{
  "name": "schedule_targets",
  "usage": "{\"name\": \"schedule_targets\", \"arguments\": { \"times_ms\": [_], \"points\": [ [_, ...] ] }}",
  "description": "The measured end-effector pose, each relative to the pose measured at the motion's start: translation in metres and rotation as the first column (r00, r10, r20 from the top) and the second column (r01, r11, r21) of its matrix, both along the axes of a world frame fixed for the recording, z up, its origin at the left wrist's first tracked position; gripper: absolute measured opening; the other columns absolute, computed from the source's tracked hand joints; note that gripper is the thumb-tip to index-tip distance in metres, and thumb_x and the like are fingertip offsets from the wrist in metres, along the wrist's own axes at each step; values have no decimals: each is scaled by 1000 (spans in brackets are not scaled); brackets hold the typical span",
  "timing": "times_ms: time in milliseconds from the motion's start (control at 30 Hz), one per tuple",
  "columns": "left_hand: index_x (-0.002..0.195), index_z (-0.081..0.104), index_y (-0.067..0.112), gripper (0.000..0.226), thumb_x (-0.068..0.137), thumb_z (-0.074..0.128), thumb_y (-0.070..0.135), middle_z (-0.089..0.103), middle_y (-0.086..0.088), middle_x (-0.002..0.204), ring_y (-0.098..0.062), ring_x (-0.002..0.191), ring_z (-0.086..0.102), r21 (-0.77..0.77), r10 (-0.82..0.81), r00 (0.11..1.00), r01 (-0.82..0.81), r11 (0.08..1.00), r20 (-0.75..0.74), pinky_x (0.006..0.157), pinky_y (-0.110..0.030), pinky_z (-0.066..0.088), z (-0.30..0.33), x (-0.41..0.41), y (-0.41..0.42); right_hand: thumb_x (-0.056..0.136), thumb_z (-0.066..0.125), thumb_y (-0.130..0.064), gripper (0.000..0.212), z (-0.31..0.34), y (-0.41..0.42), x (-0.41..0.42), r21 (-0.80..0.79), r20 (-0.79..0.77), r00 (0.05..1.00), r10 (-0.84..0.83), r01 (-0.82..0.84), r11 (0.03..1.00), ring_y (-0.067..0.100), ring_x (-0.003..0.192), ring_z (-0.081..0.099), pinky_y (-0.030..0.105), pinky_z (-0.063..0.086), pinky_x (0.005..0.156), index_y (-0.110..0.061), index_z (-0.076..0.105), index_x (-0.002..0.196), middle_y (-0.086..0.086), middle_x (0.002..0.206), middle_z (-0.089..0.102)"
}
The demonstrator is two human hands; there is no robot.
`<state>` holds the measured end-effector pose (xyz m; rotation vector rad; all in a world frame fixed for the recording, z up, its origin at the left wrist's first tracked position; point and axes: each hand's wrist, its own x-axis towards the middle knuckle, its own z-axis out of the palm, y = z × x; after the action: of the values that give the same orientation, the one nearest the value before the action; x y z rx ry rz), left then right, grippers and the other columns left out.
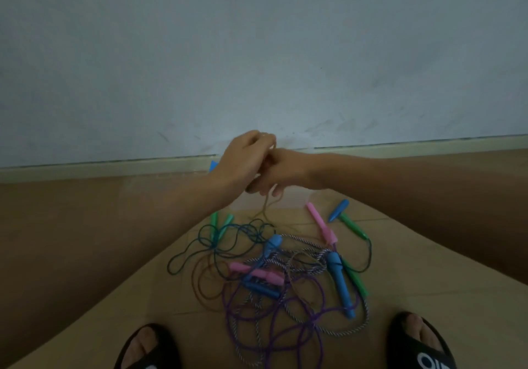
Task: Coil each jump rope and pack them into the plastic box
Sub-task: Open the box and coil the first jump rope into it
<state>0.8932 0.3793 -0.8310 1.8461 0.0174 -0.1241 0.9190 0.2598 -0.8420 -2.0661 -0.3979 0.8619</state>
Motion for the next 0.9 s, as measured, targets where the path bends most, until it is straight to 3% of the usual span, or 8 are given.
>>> {"name": "schedule_targets", "arguments": {
  "times_ms": [133,267,333,400,500,667,767,900],
  "points": [
    [63,44,18,30,91,55,21,40,9,53,-12,52,37,-114,115,993,-113,987,16,56,-30,34,13,9,5,89,65,-16,9,11,5,4,24,-27,1000,-1,2,1000,17,79,65,31,51,73,-10,68,95,6,86,74],
    [73,41,16,24,92,55,21,40,0,63,-16,56,39,-89,234,971,-230,969,39,58,-36,39,11,14,22,96,55,-26,28,18,3,0,-79,108,993,-43,51,996,10,60,63,26,51,64,-3,70,97,4,66,62],
    [87,47,13,15,94,54,24,50,-5,74,-18,65,51,-78,258,966,-259,963,-23,70,-39,50,5,10,28,98,52,-28,30,16,0,-5,-124,145,988,-58,76,989,10,55,61,20,53,58,-4,71,94,3,65,59],
    [100,53,11,15,95,51,26,58,-9,90,-20,82,62,-141,202,966,-226,964,-164,85,-40,52,3,4,27,98,49,-24,29,12,-3,-9,-39,120,977,-178,184,982,12,49,54,21,52,52,-4,68,89,3,62,52],
    [93,58,17,16,95,44,25,66,-5,101,-22,106,64,-228,-16,953,-56,972,-302,100,-42,44,1,-10,23,97,46,-16,23,16,-2,-8,195,-67,918,-392,397,897,16,47,49,29,56,56,-3,62,88,5,59,50],
    [118,61,8,43,77,50,19,64,0,114,-16,119,57,-212,-297,917,245,946,-267,104,-34,39,-6,-23,9,97,46,-14,18,24,-5,-9,336,-304,806,-508,590,734,22,59,56,33,51,58,-4,59,91,9,67,62],
    [128,57,7,35,93,51,11,69,-8,110,-23,105,66,-273,-286,926,217,937,-246,96,-32,52,-1,-26,0,99,42,-16,18,25,-4,-11,354,-357,760,-543,648,674,24,71,59,32,50,59,-5,55,93,11,77,64],
    [107,58,6,23,99,52,28,56,-4,70,-16,60,60,-176,-220,927,172,969,-305,75,-37,60,0,-25,2,98,38,-14,17,29,-2,-9,392,-330,736,-591,677,623,27,72,65,35,52,65,-6,52,92,13,74,68]
  ]
}}
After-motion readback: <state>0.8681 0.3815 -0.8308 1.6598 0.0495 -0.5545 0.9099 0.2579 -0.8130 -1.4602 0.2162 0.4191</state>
